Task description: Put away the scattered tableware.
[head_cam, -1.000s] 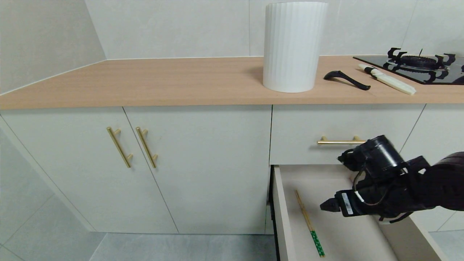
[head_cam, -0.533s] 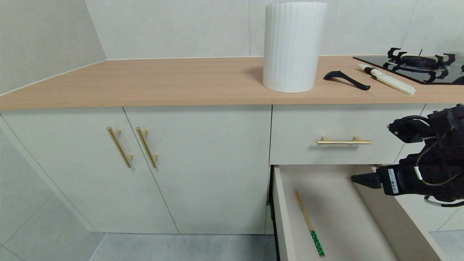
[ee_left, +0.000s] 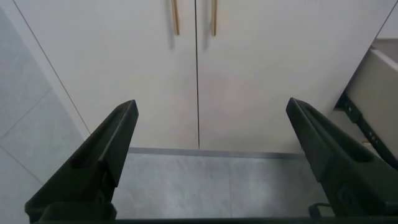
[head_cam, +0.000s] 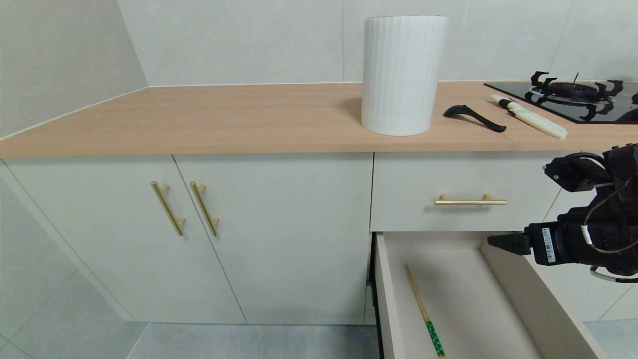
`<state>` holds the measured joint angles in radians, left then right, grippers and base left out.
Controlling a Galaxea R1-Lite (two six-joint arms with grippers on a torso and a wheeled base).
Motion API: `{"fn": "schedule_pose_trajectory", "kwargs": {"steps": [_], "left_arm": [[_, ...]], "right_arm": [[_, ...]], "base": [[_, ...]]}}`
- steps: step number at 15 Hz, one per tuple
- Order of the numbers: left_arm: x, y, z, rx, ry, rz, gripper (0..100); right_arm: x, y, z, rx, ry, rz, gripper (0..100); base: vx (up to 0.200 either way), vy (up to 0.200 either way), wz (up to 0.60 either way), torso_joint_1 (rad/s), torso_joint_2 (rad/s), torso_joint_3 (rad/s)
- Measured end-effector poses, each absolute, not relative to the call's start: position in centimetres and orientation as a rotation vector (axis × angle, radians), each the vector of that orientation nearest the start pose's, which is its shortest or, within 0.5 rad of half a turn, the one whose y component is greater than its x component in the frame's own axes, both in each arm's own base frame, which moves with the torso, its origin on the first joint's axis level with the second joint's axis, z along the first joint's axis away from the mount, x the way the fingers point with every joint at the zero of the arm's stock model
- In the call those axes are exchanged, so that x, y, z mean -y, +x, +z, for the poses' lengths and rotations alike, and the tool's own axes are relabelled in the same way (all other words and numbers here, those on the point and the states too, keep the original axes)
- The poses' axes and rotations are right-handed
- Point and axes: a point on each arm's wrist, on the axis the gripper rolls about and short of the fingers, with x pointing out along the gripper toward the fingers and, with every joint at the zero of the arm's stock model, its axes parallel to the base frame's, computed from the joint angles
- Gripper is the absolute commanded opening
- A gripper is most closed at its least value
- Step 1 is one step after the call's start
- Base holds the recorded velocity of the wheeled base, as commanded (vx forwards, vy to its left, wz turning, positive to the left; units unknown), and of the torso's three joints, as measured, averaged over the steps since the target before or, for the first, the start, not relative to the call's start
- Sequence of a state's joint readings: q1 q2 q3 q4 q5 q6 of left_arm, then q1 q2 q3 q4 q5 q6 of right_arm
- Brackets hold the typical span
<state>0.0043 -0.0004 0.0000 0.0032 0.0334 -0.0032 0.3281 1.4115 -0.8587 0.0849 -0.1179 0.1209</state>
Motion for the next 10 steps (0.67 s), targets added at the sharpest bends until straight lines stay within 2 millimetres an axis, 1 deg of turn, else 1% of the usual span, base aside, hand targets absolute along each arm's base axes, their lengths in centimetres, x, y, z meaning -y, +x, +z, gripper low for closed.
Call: {"fn": "schedule_pose_trajectory", "kwargs": {"steps": [1,4,10], "left_arm": [[-0.07,-2.28,7.51,-0.003,-0.003,0.037,100],[-0.07,-2.28,7.51,-0.003,-0.003,0.038,100],[-0.07,-2.28,7.51,-0.003,-0.003,0.038,100]], "right_arm": [[-6.93,21.16,20.78,-0.634,-0.025,0.165,100],[-6.96,21.13,20.8,-0.632,-0.028,0.168,100],[-6.94,21.1,20.59,-0.641,-0.031,0.167,100]], "base": [[0.0,0.0,0.0,0.134,-0.35,-0.305],[0.0,0.0,0.0,0.131,-0.54,-0.307],[0.0,0.0,0.0,0.172,-0.47,-0.297]]}}
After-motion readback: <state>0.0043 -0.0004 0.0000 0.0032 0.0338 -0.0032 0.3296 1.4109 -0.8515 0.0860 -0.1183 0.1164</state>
